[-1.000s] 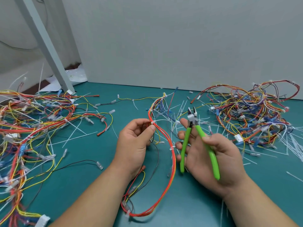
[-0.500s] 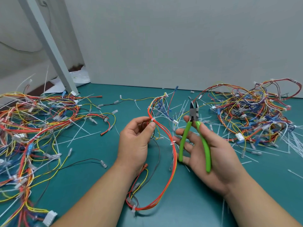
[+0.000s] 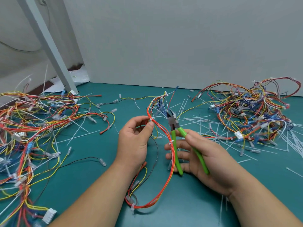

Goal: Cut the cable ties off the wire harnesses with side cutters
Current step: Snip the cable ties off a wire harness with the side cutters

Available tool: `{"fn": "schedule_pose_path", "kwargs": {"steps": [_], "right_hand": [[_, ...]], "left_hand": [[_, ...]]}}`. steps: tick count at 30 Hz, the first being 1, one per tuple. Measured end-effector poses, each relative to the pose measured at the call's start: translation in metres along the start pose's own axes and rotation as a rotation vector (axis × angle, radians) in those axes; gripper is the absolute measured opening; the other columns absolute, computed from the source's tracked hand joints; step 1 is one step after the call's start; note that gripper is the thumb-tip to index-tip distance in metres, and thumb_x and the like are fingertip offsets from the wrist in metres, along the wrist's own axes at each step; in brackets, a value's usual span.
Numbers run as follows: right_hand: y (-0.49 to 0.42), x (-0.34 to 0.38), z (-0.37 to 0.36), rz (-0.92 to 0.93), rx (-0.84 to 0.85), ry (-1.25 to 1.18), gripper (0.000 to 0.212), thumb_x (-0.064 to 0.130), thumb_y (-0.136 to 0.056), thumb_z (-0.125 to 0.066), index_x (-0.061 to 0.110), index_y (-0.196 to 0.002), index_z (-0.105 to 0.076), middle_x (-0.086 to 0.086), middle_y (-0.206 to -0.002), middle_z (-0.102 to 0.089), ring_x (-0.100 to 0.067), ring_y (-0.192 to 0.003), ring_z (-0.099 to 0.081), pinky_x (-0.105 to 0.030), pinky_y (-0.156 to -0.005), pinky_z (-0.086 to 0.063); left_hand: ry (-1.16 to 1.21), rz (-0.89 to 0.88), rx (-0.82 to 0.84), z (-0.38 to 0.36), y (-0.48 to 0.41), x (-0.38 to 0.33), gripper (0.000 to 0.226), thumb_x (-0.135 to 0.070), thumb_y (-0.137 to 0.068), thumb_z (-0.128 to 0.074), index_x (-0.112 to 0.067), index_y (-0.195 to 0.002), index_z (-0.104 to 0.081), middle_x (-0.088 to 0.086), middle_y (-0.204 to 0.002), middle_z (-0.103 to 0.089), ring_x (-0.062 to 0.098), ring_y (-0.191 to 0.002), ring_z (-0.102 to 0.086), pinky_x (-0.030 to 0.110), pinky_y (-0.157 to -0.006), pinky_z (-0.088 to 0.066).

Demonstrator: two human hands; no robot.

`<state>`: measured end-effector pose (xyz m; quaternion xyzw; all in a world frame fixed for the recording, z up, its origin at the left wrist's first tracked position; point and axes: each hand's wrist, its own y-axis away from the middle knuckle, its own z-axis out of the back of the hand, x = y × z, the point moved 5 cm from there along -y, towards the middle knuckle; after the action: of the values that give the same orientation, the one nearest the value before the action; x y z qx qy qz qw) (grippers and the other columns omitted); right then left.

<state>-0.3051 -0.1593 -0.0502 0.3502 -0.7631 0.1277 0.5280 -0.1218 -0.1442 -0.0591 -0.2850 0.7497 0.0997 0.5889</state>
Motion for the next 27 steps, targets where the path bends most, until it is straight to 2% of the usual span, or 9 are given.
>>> {"fn": "schedule_pose_path", "kwargs": {"steps": [2,6,12,17,22,27], "right_hand": [[0.003,-0.001,-0.002,-0.033,0.051,-0.028,0.037,0.037,-0.09,-0.059,0.017,-0.12,-0.069,-0.024,-0.112,-0.068,-0.036,-0.096,-0.066,-0.05,-0.078,-0.053],[0.001,-0.003,0.0,-0.049,0.008,-0.039,0.046,0.033,-0.082,-0.054,0.014,-0.12,-0.07,-0.027,-0.108,-0.068,-0.035,-0.09,-0.067,-0.049,-0.075,-0.052],[0.004,-0.001,-0.004,-0.034,-0.015,0.03,0.043,0.041,-0.085,-0.066,0.016,-0.119,-0.074,-0.021,-0.115,-0.071,-0.034,-0.099,-0.068,-0.048,-0.074,-0.056],[0.004,0.0,-0.005,-0.037,-0.069,0.057,0.041,0.039,-0.082,-0.068,0.013,-0.113,-0.076,-0.023,-0.11,-0.071,-0.034,-0.09,-0.061,-0.04,-0.061,-0.054],[0.005,0.002,-0.009,-0.011,-0.038,0.082,0.034,0.04,-0.081,-0.07,0.016,-0.105,-0.078,-0.021,-0.111,-0.072,-0.034,-0.09,-0.053,-0.037,-0.06,-0.051],[0.005,0.003,-0.01,0.004,-0.027,0.122,0.03,0.039,-0.081,-0.07,0.02,-0.103,-0.079,-0.019,-0.112,-0.073,-0.032,-0.079,-0.056,-0.035,-0.057,-0.048]], "left_hand": [[0.007,-0.01,-0.005,0.0,0.001,-0.002,0.012,-0.008,-0.091,-0.071,-0.019,-0.096,-0.072,-0.012,-0.08,-0.07,0.003,-0.066,-0.056,0.014,-0.061,-0.045],[-0.017,-0.035,-0.01,-0.001,0.002,-0.004,0.012,-0.007,-0.091,-0.071,-0.017,-0.098,-0.071,-0.015,-0.079,-0.07,-0.001,-0.063,-0.056,0.012,-0.06,-0.045],[-0.045,-0.043,-0.016,-0.001,0.001,-0.003,0.012,-0.007,-0.093,-0.069,-0.017,-0.1,-0.07,-0.017,-0.081,-0.071,-0.003,-0.063,-0.057,0.011,-0.061,-0.045],[-0.047,-0.044,-0.005,-0.002,0.001,-0.004,0.013,-0.007,-0.093,-0.069,-0.017,-0.099,-0.07,-0.016,-0.08,-0.07,-0.003,-0.058,-0.055,0.01,-0.059,-0.045],[-0.055,-0.029,-0.002,-0.003,0.001,-0.003,0.013,-0.006,-0.093,-0.069,-0.016,-0.1,-0.072,-0.016,-0.078,-0.07,-0.003,-0.059,-0.055,0.01,-0.059,-0.044],[-0.057,-0.015,0.006,-0.003,0.0,-0.002,0.014,-0.007,-0.093,-0.069,-0.016,-0.102,-0.074,-0.015,-0.078,-0.071,-0.003,-0.062,-0.056,0.01,-0.061,-0.045]]}}
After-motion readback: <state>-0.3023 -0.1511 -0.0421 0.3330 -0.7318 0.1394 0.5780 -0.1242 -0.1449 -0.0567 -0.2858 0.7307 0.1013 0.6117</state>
